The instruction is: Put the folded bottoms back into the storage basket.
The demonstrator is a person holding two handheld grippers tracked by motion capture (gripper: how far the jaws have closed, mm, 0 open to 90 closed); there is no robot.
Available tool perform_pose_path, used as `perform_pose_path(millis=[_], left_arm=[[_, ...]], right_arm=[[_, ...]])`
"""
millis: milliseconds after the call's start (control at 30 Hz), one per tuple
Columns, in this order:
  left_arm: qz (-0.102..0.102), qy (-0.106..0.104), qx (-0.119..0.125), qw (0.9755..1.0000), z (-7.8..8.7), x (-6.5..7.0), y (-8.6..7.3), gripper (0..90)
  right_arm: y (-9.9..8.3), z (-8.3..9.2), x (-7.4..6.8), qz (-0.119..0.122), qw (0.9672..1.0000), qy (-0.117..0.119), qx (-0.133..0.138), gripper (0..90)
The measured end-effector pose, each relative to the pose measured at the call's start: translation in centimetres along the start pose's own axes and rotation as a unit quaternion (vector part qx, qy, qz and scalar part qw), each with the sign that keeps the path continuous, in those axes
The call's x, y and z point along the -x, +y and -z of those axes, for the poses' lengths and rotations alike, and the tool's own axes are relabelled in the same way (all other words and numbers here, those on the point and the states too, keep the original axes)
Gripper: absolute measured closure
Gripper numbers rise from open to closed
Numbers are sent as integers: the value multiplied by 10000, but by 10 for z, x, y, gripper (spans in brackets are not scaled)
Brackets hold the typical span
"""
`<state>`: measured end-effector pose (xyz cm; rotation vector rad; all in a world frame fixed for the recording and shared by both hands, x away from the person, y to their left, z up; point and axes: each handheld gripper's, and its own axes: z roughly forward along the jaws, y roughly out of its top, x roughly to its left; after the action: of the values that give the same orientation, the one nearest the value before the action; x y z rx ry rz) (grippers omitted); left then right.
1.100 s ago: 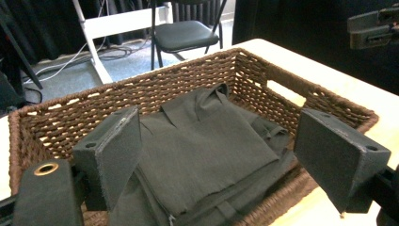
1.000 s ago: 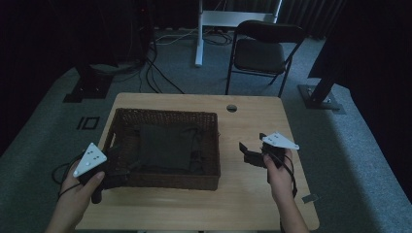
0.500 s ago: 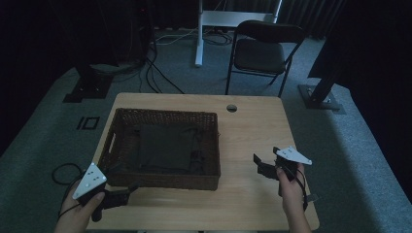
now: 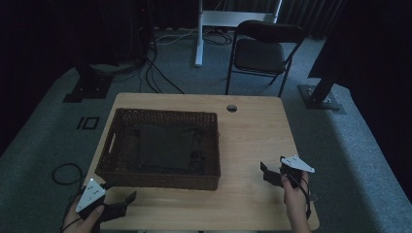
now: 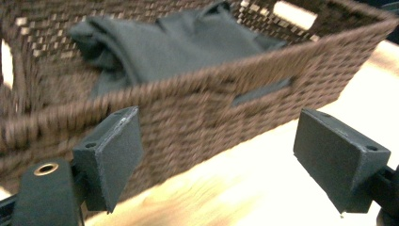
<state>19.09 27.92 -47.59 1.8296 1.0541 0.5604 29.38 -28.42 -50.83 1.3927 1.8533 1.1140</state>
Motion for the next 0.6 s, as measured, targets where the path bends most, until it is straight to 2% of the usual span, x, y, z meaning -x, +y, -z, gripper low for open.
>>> perform_pose_path(millis=[67,167,433,533,567,600], left_arm=[[-1,101,-104,9999,-4,-2,-7,167],[152,185,-136,9996,-11,-6,-16,167],[284,309,-403,9983,-25,-10,-35,167],[318,419,-486,9974,-28,-12,-39,167],[342,567,-631,9958,-31,-13,-44,167],[345,611,-678,9952,-32,-14,-46,167]], right_arm=[[-4,-1,2,-29,10000,-46,-40,141],[-11,-4,5,-95,9998,-103,-136,141],[-25,-9,11,-244,9980,-290,-516,141],[-28,-10,13,-314,9966,-368,-664,142],[-29,-11,13,-334,9962,-393,-703,142],[-34,-12,15,-342,9953,-448,-789,141]])
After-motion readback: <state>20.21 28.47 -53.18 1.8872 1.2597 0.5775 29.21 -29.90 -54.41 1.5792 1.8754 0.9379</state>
